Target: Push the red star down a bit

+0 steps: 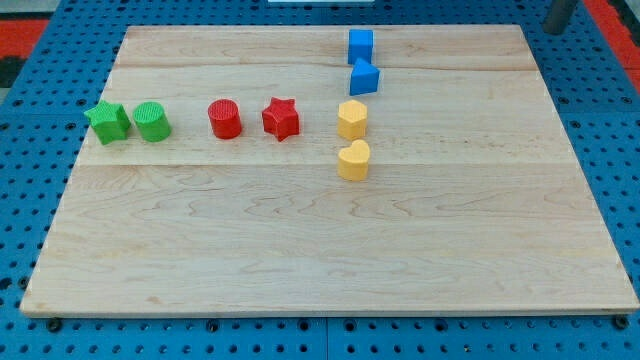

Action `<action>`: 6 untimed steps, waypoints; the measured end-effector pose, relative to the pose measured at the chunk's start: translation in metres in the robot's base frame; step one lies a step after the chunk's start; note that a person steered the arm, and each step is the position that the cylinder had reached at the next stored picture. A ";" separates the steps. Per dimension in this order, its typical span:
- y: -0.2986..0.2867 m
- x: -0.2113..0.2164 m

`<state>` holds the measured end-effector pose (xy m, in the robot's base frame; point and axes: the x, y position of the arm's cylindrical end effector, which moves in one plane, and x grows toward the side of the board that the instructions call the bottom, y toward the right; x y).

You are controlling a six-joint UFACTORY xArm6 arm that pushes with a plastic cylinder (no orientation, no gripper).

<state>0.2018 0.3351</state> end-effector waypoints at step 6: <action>-0.006 0.051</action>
<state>0.2528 0.3290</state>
